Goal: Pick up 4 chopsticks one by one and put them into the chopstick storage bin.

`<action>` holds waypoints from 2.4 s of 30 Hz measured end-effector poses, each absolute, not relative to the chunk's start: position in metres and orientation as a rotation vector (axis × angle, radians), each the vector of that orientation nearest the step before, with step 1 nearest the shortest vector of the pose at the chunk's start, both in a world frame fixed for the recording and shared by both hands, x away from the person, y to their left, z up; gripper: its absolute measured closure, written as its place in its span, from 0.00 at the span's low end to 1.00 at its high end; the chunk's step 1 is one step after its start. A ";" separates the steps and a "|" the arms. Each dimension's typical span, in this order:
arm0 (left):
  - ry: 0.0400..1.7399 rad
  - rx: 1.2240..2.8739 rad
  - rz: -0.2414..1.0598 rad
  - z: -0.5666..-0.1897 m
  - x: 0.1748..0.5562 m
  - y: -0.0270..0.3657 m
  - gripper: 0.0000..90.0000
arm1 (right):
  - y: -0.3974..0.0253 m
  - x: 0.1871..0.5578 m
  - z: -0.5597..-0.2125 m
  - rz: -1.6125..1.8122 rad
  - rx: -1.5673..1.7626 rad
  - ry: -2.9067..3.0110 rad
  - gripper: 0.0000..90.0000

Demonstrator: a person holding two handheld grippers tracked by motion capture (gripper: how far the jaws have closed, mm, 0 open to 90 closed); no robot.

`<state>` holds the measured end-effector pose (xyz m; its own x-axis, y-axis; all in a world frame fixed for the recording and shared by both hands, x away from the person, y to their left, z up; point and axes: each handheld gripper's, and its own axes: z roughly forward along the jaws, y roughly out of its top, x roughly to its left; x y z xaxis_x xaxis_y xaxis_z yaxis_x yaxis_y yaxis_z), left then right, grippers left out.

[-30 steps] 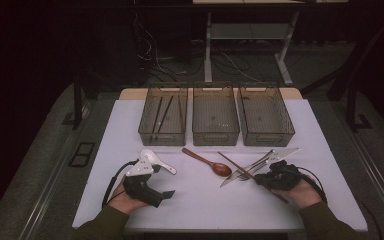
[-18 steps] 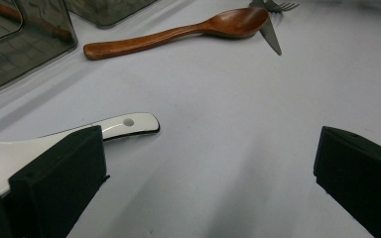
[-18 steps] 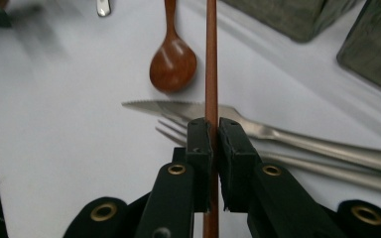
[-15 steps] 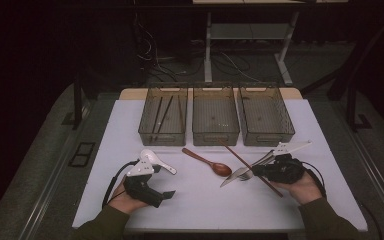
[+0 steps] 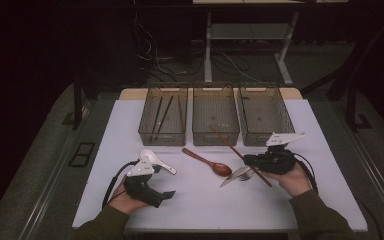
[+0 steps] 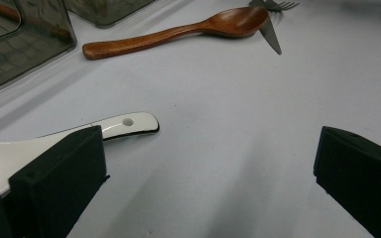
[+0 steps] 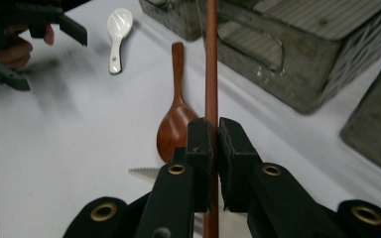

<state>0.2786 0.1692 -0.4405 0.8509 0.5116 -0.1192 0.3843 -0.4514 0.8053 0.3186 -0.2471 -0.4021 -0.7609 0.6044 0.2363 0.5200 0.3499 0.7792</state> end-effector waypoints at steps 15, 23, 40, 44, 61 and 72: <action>0.657 2.090 0.168 -0.441 0.278 0.168 0.00 | -0.224 0.340 -0.393 1.454 1.030 2.437 0.93; 0.659 2.087 0.166 -0.441 0.278 0.168 0.00 | -0.203 0.353 -0.387 1.490 0.996 2.422 0.93; 0.657 2.085 0.161 -0.441 0.279 0.168 0.00 | -0.156 0.393 -0.362 1.575 0.969 2.354 0.93; 0.654 2.090 0.163 -0.441 0.278 0.169 0.00 | -0.146 0.402 -0.357 1.575 0.971 2.349 0.93; 0.654 2.081 0.163 -0.441 0.278 0.168 0.00 | -0.098 0.435 -0.345 1.572 0.975 2.355 0.93; 0.651 2.079 0.160 -0.441 0.278 0.168 0.00 | -0.052 0.458 -0.337 1.556 0.965 2.352 0.93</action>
<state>0.2776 0.1679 -0.4409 0.8516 0.5069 -0.1335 0.3870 -0.4361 0.8124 0.4578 -0.0522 -0.3373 -0.7789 0.5910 0.2099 0.4243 0.2501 0.8703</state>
